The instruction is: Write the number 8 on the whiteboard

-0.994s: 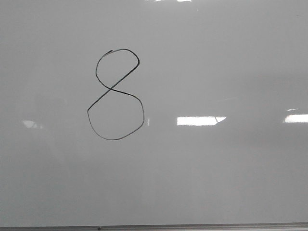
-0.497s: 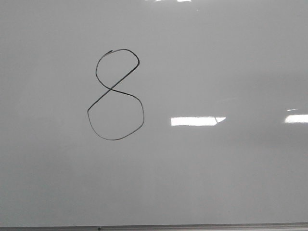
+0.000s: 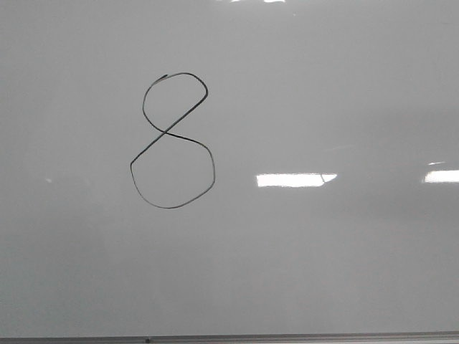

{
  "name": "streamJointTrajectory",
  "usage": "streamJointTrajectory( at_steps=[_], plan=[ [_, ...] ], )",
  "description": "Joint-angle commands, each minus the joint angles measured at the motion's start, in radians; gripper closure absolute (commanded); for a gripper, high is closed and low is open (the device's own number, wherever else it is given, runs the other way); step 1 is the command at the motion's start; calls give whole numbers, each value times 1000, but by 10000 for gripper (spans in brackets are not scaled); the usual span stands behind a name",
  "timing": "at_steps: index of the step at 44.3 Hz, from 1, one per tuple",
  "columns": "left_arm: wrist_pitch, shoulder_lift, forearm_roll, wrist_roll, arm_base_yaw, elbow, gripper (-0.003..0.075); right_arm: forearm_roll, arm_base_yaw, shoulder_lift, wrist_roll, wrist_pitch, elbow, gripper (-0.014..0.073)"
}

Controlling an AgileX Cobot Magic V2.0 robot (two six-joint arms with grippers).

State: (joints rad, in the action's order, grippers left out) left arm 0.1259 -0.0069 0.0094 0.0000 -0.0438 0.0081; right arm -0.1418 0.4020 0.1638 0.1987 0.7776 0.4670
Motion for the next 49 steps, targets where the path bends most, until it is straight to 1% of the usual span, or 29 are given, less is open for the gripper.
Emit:
streamJointTrajectory(
  at_steps=[1, 25, 28, 31, 35, 37, 41, 44, 47, 49],
  plan=[
    [-91, -12, -1, 0, 8, 12, 741, -24, -7, 13, -1, -72, 24, 664],
    [-91, -12, -1, 0, 8, 12, 741, -24, -7, 13, -2, -72, 24, 664],
    [-91, -12, -1, 0, 8, 12, 741, -49, -7, 13, -13, -88, 21, 664],
    [-91, -12, -1, 0, 8, 12, 741, -63, -8, 8, -18, -144, 7, 664],
    [-91, -12, -1, 0, 8, 12, 741, -55, -37, -6, -71, -290, -58, 664],
    [-91, -12, -1, 0, 8, 12, 741, -36, -71, -14, -115, -381, -104, 664],
    [-91, -12, -1, 0, 8, 12, 741, 51, -154, -36, -231, -519, -204, 664],
    [-91, -12, -1, 0, 8, 12, 741, 142, -231, -63, -319, -601, -280, 664],
    [-91, -12, -1, 0, 8, 12, 741, 223, -298, -94, -382, -637, -345, 664],
    [-91, -12, -1, 0, 8, 12, 741, 255, -338, -116, -398, -647, -372, 664]
  ],
)
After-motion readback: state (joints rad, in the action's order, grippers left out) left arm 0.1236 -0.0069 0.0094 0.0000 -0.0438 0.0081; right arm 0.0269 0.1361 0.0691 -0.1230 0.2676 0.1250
